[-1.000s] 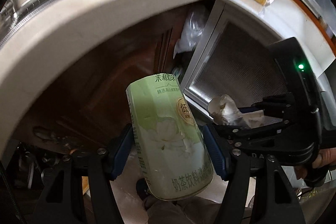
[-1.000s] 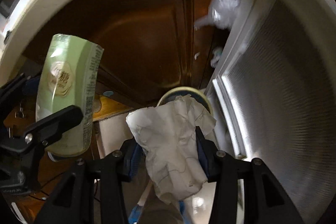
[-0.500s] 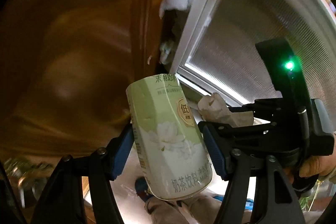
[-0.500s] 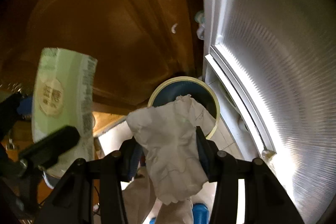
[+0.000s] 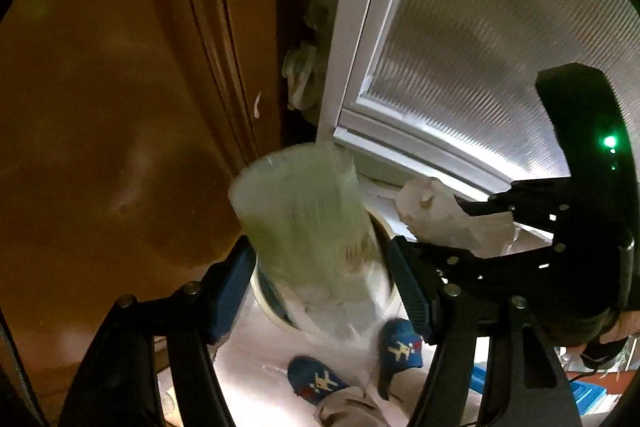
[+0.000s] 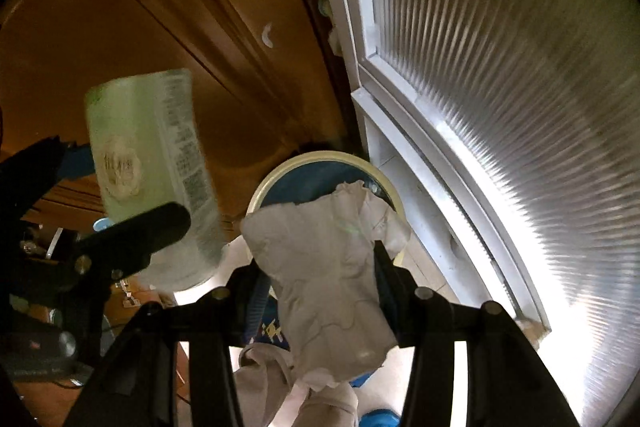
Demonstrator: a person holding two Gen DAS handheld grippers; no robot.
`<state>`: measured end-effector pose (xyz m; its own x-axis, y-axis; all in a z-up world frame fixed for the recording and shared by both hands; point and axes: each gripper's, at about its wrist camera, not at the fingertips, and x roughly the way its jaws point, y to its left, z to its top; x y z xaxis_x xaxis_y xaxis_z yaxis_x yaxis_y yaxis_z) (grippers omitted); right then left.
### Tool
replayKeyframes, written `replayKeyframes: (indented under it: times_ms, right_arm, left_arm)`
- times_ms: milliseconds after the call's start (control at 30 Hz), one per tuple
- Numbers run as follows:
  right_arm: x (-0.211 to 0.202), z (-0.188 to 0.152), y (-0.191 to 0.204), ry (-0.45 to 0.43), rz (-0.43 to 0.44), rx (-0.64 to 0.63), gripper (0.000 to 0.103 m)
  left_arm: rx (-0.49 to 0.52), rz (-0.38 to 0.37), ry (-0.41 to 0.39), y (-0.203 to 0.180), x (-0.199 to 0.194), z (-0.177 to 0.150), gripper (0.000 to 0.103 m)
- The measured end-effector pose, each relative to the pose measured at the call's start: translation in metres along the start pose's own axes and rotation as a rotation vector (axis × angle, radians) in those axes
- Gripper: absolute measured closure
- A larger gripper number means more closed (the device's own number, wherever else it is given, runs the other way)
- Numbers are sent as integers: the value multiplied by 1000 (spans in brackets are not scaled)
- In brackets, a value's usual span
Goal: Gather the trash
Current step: 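Lower the tissue and green bottle over the floor bin and open both grippers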
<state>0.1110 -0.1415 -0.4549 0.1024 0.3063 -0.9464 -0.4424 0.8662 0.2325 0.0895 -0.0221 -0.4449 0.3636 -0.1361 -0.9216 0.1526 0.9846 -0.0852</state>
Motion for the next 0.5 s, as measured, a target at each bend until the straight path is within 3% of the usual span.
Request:
replayKeyframes:
  times_ms: [100, 500]
  right_arm:
    - [11, -1, -3, 10, 4, 19, 54]
    - [26, 12, 9, 42, 3, 18, 48]
  left_arm:
    - [-10, 7, 8, 6, 7, -2, 20]
    - [-68, 65, 14, 24, -1, -20, 13]
